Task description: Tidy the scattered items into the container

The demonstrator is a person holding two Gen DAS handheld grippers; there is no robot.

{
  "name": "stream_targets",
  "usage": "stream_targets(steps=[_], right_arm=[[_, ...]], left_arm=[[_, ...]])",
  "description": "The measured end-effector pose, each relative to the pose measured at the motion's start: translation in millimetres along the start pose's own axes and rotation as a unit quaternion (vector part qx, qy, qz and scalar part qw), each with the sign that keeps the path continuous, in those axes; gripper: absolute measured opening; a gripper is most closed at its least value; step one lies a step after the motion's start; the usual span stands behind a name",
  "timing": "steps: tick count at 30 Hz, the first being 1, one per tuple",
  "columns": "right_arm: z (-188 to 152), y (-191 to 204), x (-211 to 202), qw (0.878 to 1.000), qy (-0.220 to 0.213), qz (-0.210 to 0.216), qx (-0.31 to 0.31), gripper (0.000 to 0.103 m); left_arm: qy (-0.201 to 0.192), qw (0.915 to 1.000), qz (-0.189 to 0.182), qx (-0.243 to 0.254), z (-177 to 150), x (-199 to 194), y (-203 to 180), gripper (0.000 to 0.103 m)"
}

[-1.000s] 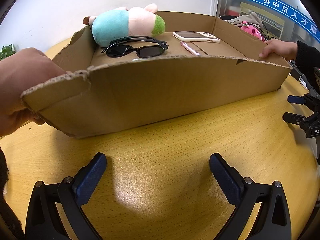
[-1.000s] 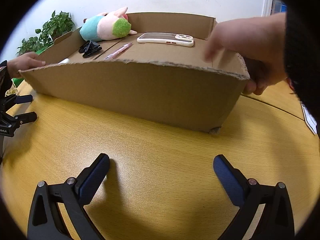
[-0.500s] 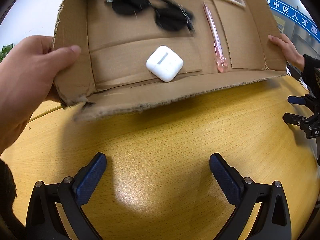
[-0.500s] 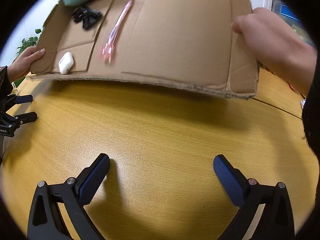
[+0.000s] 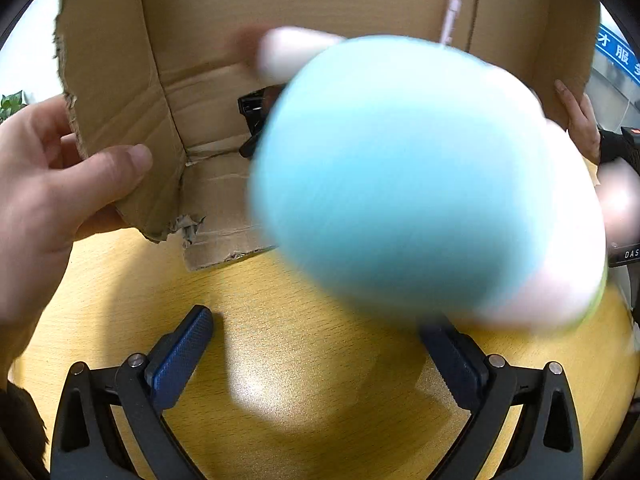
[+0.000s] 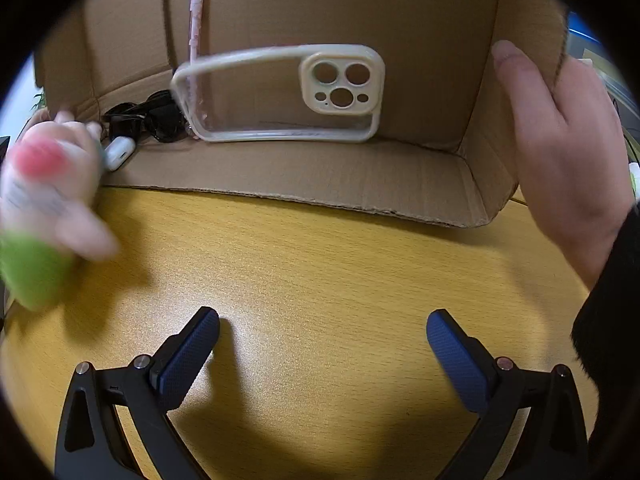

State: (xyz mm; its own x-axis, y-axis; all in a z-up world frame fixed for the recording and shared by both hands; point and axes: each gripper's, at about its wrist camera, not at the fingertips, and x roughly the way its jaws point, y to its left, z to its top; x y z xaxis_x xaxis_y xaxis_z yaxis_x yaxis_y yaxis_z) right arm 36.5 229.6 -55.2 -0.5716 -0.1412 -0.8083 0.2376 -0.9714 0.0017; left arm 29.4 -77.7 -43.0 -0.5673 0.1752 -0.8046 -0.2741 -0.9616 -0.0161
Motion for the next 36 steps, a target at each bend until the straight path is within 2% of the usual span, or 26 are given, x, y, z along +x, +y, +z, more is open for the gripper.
stream_targets(steps=[36], right_arm=[[-4.4, 3.5, 3.5, 1.0, -0.001, -0.002, 0.002, 0.103]], left_arm=[[0.0, 1.0, 0.001, -0.001, 0.1, -2.4, -1.3, 0.103]])
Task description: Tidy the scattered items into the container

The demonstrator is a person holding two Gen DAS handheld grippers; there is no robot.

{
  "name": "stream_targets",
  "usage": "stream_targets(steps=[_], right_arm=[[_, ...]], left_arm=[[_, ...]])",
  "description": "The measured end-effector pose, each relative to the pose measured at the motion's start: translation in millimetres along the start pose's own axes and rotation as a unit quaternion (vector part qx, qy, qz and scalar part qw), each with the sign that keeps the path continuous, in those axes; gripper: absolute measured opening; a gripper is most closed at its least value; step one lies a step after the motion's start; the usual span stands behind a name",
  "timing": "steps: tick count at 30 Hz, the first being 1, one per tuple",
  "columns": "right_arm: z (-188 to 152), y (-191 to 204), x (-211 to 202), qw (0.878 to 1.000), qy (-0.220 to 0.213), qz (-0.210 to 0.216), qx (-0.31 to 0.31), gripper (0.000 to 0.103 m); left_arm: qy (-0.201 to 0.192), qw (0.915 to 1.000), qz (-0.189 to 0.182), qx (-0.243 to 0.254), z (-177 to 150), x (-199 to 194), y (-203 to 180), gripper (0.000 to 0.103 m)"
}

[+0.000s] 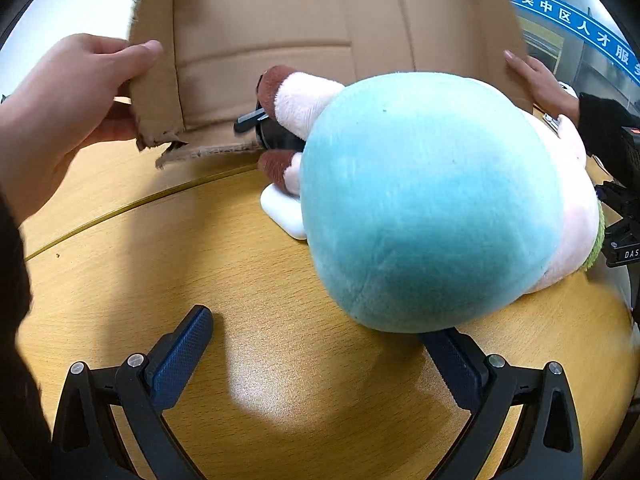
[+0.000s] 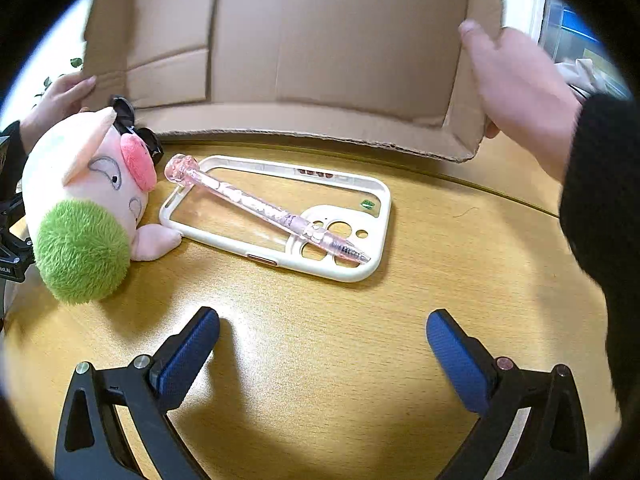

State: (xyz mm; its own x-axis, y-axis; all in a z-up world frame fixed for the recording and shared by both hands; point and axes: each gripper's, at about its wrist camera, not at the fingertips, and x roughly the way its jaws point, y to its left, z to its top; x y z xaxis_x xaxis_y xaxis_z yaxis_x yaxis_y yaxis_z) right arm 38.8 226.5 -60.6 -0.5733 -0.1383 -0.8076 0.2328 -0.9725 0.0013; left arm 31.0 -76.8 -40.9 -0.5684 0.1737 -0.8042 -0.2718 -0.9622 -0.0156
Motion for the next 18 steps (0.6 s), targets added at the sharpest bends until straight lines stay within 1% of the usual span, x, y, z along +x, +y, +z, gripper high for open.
stream_targets(steps=[18], right_arm=[[-2.8, 2.5, 2.4, 1.0, 0.0, -0.001, 0.001, 0.103]], left_arm=[[0.001, 1.0, -0.002, 0.001, 2.9, -1.8, 2.8, 0.103]])
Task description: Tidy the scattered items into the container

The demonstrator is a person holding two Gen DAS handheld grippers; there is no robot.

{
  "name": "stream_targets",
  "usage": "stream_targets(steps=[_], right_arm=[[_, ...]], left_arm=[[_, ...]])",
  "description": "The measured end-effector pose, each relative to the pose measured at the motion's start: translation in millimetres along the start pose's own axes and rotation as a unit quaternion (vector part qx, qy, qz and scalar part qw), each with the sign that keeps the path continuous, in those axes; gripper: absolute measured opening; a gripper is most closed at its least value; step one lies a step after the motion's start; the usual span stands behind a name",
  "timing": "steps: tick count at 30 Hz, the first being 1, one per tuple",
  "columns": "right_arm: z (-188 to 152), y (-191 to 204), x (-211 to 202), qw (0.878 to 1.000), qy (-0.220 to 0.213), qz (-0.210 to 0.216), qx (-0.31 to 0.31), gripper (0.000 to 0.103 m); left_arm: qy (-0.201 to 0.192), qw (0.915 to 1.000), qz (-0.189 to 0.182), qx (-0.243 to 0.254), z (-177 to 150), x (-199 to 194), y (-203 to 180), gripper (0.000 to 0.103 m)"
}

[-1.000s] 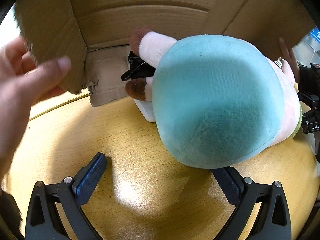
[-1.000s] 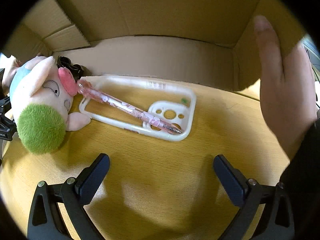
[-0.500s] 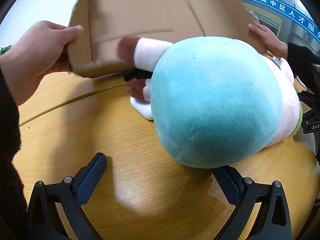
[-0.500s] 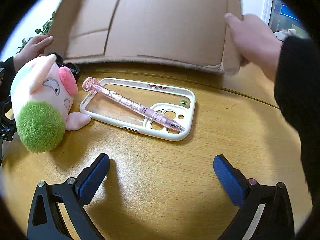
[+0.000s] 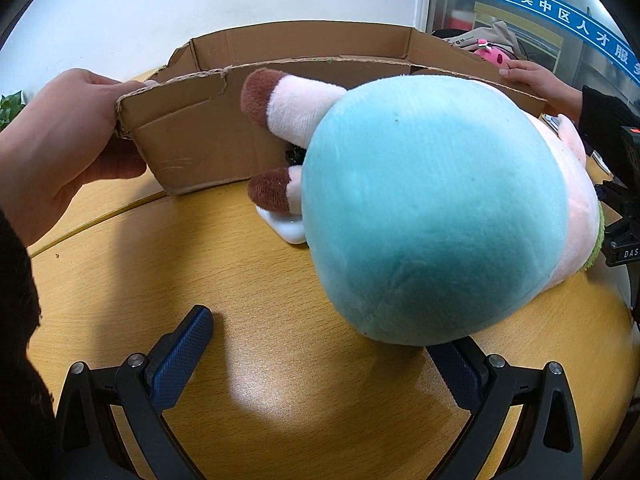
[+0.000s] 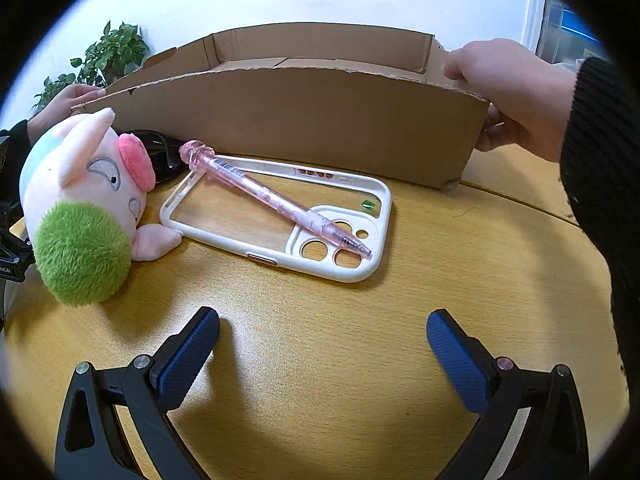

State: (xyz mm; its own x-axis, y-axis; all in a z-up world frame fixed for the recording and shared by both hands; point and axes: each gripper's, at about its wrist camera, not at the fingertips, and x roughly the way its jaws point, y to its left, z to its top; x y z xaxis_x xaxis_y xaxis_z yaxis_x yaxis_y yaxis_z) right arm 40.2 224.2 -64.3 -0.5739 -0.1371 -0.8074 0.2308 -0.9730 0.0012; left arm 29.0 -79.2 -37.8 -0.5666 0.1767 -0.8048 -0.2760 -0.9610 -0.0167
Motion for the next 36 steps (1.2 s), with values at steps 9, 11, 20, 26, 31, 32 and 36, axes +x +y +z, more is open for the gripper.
stream_targets(steps=[9, 11, 20, 26, 31, 32, 36], right_arm=[[-1.2, 1.9, -0.4, 1.0, 0.0, 0.0, 0.0, 0.103], [-1.4, 2.4, -0.6, 1.0, 0.0, 0.0, 0.0, 0.103], [-2.4, 4.2, -1.0, 1.0, 0.0, -0.001, 0.001, 0.103], [-3.0, 5.4, -1.2, 1.0, 0.0, -0.001, 0.001, 0.103], [-2.9, 7.6, 2.3, 1.0, 0.0, -0.012, 0.016, 0.103], [-3.9, 7.4, 1.8, 1.0, 0.0, -0.012, 0.017, 0.103], [-11.5, 12.5, -6.6, 1.0, 0.0, -0.01, 0.015, 0.103]], left_arm=[[0.0, 1.0, 0.0, 0.0, -0.2, 3.0, -0.4, 0.103], [0.0, 1.0, 0.0, 0.0, -0.4, 2.9, -0.2, 0.103], [0.0, 1.0, 0.001, 0.0, -0.7, 2.4, 0.0, 0.103], [0.0, 1.0, 0.001, 0.0, -1.0, 2.8, 0.5, 0.103], [0.0, 1.0, 0.001, 0.0, -4.2, 1.6, -0.2, 0.103], [0.004, 1.0, 0.0, 0.003, -5.5, 0.6, -0.3, 0.103], [0.004, 0.9999, 0.01, -0.004, -14.0, -7.5, -3.4, 0.103]])
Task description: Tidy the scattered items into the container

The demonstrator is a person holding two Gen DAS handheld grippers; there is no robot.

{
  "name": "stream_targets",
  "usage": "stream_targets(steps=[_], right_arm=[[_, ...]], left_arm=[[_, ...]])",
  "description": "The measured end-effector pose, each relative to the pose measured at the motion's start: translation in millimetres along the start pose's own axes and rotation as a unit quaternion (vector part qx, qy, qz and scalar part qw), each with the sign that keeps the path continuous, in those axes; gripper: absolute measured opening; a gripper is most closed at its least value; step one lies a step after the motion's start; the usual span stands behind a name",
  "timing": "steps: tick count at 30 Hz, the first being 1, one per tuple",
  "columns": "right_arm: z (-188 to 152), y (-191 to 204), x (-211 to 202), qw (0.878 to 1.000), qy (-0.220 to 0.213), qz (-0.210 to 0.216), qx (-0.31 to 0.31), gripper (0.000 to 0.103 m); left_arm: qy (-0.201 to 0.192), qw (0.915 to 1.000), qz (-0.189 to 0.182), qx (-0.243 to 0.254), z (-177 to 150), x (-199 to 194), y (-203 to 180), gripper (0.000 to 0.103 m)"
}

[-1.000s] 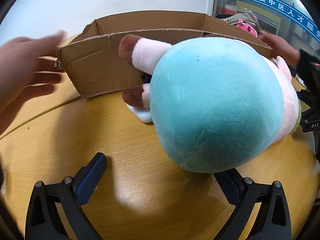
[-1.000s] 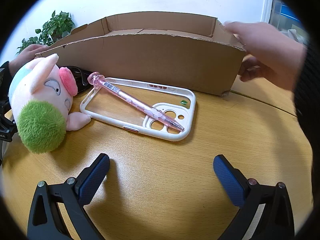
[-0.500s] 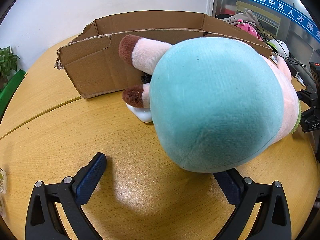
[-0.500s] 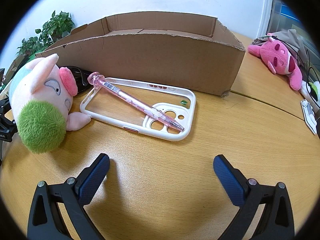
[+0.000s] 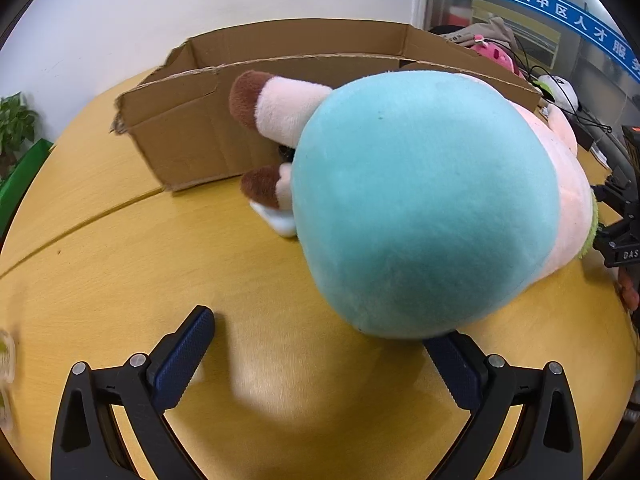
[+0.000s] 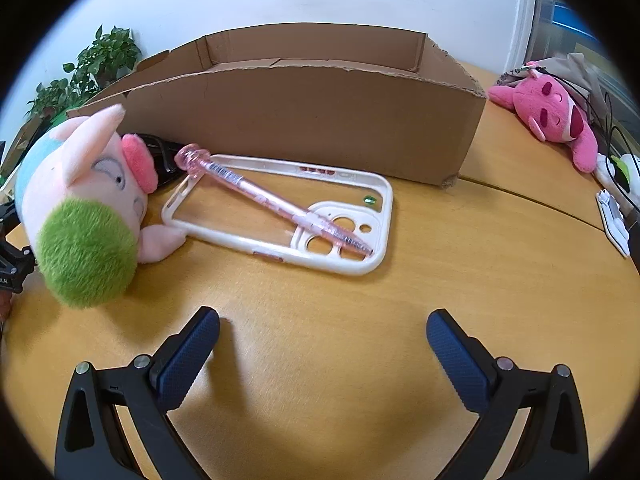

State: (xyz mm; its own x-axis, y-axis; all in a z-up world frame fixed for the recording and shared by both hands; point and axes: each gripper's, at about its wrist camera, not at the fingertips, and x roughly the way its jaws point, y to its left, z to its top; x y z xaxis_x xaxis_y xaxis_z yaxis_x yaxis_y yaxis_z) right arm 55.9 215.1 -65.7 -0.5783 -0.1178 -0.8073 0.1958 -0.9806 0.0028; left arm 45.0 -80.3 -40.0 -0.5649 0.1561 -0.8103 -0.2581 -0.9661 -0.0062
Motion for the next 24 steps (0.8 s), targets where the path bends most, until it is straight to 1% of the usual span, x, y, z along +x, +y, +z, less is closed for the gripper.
stream_targets(steps=[1, 3, 5, 7, 9, 11, 12, 14, 15, 17, 18, 24], right_arm=[[-2.8, 0.3, -2.1, 1.0, 0.0, -0.002, 0.002, 0.103], [-5.5, 2.5, -7.7, 1.0, 0.004, -0.004, 0.004, 0.103], [-8.2, 10.0, -12.8, 1.0, 0.008, 0.002, 0.004, 0.103], [-8.3, 20.7, -22.3, 1.0, -0.004, 0.026, -0.001, 0.103], [-5.0, 35.1, -35.3, 0.999, -0.025, 0.044, -0.007, 0.103], [1.3, 49.5, -47.1, 0.997, -0.047, 0.063, -0.011, 0.103], [4.7, 57.4, -52.7, 0.996, -0.057, 0.073, -0.012, 0.103], [11.6, 70.2, -58.7, 0.994, -0.068, 0.08, -0.011, 0.103], [14.4, 77.2, -60.1, 0.994, -0.071, 0.079, -0.011, 0.103], [18.0, 84.3, -59.5, 0.995, -0.071, 0.076, -0.008, 0.103], [18.5, 85.9, -58.4, 0.995, -0.07, 0.075, -0.005, 0.103], [16.8, 84.2, -47.3, 0.996, -0.05, 0.076, 0.01, 0.103]], left_arm=[[-0.001, 1.0, 0.005, -0.008, -3.2, -3.5, 0.2, 0.103], [-0.018, 0.9993, 0.003, -0.032, -6.6, -16.9, -1.0, 0.103], [-0.05, 0.997, -0.005, -0.059, -7.6, -39.4, 1.2, 0.103], [-0.075, 0.9936, -0.013, -0.084, -5.2, -58.0, 3.8, 0.103], [-0.088, 0.9902, -0.032, -0.103, 3.3, -70.6, 6.3, 0.103], [-0.099, 0.9885, -0.051, -0.102, 13.0, -75.0, 6.3, 0.103], [-0.102, 0.9886, -0.049, -0.099, 16.2, -75.0, 6.7, 0.103], [-0.099, 0.9894, -0.042, -0.098, 22.6, -68.2, 6.8, 0.103], [-0.092, 0.9893, -0.05, -0.102, 25.0, -62.9, 6.8, 0.103], [-0.077, 0.9864, -0.087, -0.116, 33.5, -50.8, 4.0, 0.103], [-0.074, 0.9852, -0.098, -0.12, 33.7, -47.8, 3.0, 0.103], [-0.066, 0.9831, -0.121, -0.12, 33.0, -38.9, -9.2, 0.103]])
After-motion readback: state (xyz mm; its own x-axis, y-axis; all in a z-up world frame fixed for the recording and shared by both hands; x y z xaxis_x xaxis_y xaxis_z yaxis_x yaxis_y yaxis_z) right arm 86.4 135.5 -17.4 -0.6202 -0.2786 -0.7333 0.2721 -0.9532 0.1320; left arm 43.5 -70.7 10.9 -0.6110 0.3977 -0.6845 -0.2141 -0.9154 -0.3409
